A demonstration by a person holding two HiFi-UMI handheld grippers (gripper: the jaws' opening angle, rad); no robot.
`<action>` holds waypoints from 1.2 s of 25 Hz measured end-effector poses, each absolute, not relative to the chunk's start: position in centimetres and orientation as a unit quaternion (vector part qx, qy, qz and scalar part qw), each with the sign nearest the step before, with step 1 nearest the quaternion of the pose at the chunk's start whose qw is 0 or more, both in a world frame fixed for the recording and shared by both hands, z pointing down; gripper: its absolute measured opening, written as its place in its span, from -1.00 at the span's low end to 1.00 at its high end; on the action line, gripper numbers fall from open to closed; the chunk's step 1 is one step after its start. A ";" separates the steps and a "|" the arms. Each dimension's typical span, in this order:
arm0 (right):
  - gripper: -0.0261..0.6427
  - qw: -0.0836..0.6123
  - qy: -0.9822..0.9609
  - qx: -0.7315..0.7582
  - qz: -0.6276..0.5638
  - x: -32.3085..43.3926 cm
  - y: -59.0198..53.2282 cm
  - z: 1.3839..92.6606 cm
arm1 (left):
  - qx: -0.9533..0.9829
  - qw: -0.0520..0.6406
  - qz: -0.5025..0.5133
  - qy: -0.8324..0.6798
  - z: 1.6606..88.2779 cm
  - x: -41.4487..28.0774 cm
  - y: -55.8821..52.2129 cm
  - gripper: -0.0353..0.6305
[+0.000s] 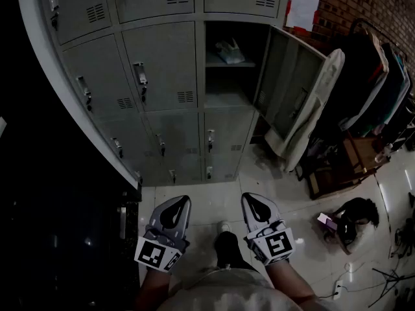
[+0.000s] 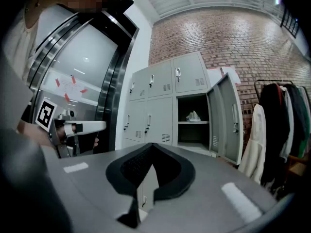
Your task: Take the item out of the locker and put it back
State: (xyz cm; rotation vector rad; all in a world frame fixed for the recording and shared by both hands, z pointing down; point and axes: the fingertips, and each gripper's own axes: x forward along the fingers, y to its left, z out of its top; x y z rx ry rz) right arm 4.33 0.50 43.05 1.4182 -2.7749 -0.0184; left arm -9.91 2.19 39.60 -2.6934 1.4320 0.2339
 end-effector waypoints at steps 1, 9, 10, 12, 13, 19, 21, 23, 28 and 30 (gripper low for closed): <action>-0.93 0.008 -0.892 0.451 -0.007 4.3 -0.9 43.1 | -0.878 0.041 0.078 0.470 39.8 -9.8 0.9 -0.96; -0.93 0.003 -0.908 0.418 -0.027 5.3 -13.4 41.5 | -0.866 0.062 0.084 0.489 38.3 -7.7 -11.3 -0.96; -0.93 0.001 -0.911 0.412 -0.031 5.4 -15.1 40.9 | -0.866 0.067 0.084 0.489 37.9 -7.2 -12.9 -0.96; -0.93 -0.001 -0.915 0.402 -0.045 5.7 -18.2 39.4 | -0.863 0.074 0.085 0.492 37.2 -6.5 -15.9 -0.96; -0.93 -0.001 -0.915 0.400 -0.053 6.0 -19.7 38.9 | -0.862 0.076 0.087 0.494 37.0 -6.3 -17.4 -0.96; -0.93 -0.008 -0.906 0.420 -0.046 8.4 -26.5 38.4 | -0.867 0.070 0.080 0.487 36.9 -4.5 -24.4 -0.96; -0.93 -0.004 -0.906 0.422 -0.038 8.6 -27.8 38.9 | -0.869 0.064 0.078 0.485 37.1 -4.4 -26.1 -0.96; -0.93 -0.003 -0.904 0.427 -0.030 8.7 -29.1 39.2 | -0.873 0.063 0.073 0.479 37.3 -4.2 -27.6 -0.96; -0.91 -0.004 -0.901 0.433 -0.020 7.7 -32.4 38.9 | -0.879 0.074 0.067 0.466 36.6 -4.7 -30.9 -0.96; -0.74 -0.009 -0.900 0.435 -0.022 6.9 -34.0 38.3 | -0.881 0.075 0.069 0.462 36.1 -5.4 -32.1 -0.96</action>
